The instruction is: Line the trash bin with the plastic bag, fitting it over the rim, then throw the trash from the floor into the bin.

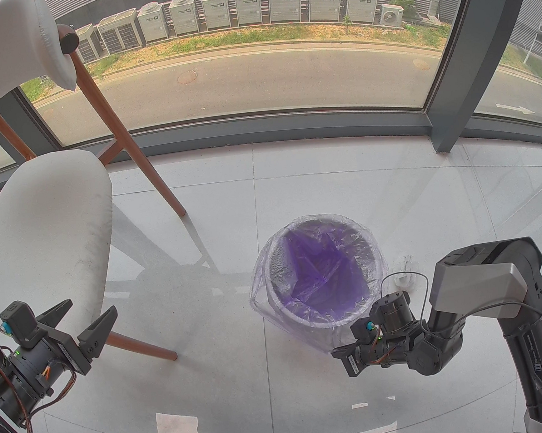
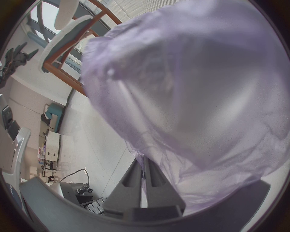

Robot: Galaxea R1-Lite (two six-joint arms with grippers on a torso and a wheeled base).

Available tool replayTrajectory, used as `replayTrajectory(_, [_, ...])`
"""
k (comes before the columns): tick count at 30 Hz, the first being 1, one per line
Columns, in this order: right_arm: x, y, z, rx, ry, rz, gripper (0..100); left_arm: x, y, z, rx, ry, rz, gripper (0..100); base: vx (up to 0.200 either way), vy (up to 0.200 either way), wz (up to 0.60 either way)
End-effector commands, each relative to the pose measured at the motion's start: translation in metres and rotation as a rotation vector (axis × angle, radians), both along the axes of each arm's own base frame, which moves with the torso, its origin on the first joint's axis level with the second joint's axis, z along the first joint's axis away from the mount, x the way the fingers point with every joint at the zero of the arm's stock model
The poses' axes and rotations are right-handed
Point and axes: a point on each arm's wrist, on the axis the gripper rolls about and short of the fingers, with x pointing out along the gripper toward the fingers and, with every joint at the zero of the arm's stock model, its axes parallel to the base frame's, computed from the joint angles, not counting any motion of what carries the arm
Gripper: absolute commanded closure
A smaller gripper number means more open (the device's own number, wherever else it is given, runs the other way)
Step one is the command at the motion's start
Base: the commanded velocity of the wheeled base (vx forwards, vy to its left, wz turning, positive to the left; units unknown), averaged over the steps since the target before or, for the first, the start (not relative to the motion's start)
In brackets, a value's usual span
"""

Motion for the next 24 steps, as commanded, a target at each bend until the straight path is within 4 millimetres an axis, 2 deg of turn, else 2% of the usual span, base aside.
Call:
replayTrajectory(1, [0.012, 0.007, 0.012, -0.015, -0.005, -0.035, 100, -0.001, 0.0, -0.002, 0.033, -0.001, -0.008, 0, 0.0, 0.0, 0.0])
replayTrajectory(5, [0.014, 0.008, 0.013, -0.005, 0.011, -0.053, 100, -0.001, 0.0, -0.002, 0.036, 0.0, -0.01, 0, 0.0, 0.0, 0.0])
replayTrajectory(6, [0.013, 0.008, 0.014, -0.001, 0.011, -0.057, 0, -0.001, 0.0, -0.002, 0.036, 0.0, -0.01, 0, 0.0, 0.0, 0.0])
replayTrajectory(9, [0.012, 0.007, 0.013, 0.005, 0.007, -0.058, 0, -0.001, 0.0, -0.003, 0.036, 0.0, -0.01, 0, 0.0, 0.0, 0.0])
replayTrajectory(11, [-0.001, 0.003, 0.015, 0.026, -0.026, -0.047, 0, -0.002, 0.0, -0.003, 0.036, 0.002, -0.011, 0, 0.0, 0.0, 0.0])
replayTrajectory(16, [-0.045, -0.02, 0.02, 0.044, -0.013, -0.016, 0, -0.005, -0.003, -0.008, 0.037, 0.021, -0.044, 0, 0.0, 0.0, 0.0])
replayTrajectory(20, [-0.076, -0.037, 0.03, 0.108, -0.036, 0.029, 0, -0.004, -0.019, -0.01, 0.024, 0.045, -0.18, 0, 0.0, 0.0, 0.0])
replayTrajectory(21, [-0.076, -0.037, 0.03, 0.108, -0.036, 0.029, 0, -0.004, -0.019, -0.01, 0.024, 0.045, -0.18, 0, 0.0, 0.0, 0.0])
replayTrajectory(22, [-0.091, -0.045, 0.035, 0.159, -0.051, 0.068, 0, -0.001, -0.027, -0.016, 0.023, 0.087, -0.248, 0, 0.0, 0.0, 0.0])
replayTrajectory(23, [-0.097, -0.048, 0.036, 0.171, -0.05, 0.084, 0, 0.0, -0.029, -0.018, 0.023, 0.099, -0.269, 0, 0.0, 0.0, 0.0])
replayTrajectory(24, [-0.112, -0.055, 0.037, 0.169, 0.008, 0.119, 0, 0.002, -0.035, -0.022, 0.026, 0.125, -0.315, 0, 0.0, 0.0, 0.0])
